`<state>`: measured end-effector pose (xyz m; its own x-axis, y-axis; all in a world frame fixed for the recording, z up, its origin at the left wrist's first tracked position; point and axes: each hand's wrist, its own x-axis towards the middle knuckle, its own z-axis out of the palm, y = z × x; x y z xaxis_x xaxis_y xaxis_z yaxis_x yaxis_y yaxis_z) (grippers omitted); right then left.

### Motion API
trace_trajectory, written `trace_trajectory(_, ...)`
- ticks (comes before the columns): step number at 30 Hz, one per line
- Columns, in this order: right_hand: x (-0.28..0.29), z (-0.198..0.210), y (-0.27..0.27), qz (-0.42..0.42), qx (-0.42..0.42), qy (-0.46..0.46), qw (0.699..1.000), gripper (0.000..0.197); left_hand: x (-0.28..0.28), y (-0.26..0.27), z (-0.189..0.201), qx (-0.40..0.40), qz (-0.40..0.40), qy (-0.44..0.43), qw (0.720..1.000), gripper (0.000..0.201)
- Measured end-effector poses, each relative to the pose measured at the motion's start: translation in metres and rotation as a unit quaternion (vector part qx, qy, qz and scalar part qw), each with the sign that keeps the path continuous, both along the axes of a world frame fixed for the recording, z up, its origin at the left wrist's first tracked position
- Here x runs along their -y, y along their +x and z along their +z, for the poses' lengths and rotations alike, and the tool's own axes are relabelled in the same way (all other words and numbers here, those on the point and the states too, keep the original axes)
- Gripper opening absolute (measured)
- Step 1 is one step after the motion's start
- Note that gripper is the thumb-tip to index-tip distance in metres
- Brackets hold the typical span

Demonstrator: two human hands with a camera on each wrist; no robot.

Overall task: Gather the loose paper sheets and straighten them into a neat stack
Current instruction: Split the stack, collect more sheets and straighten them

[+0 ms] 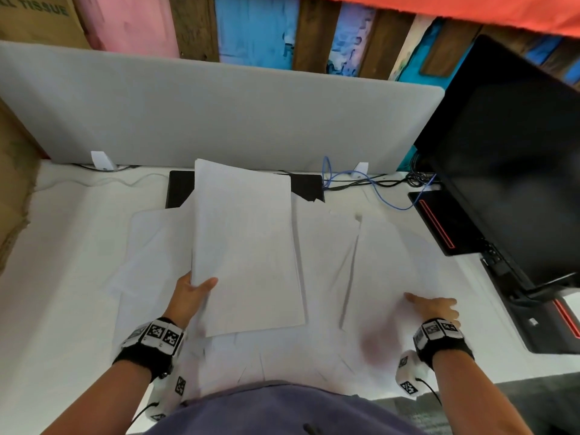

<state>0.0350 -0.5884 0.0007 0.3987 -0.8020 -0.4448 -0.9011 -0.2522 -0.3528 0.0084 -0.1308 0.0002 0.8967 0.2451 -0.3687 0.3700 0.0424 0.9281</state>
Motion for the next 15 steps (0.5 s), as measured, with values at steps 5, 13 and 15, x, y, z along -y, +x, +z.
trace_trajectory(5,-0.024,-0.005,0.012,0.124,0.033,0.029,0.991,0.069,0.001,0.002,0.0,0.009,0.004,-0.004,1.0,0.04)
trace_trajectory(13,-0.068,-0.005,0.024,0.2,0.114,-0.059,0.971,0.043,-0.013,-0.004,-0.007,-0.011,0.016,0.007,1.0,0.035)
trace_trajectory(15,-0.071,-0.005,0.025,0.209,0.193,0.02,0.958,0.041,-0.015,-0.005,-0.008,-0.009,0.019,0.011,1.0,0.035)
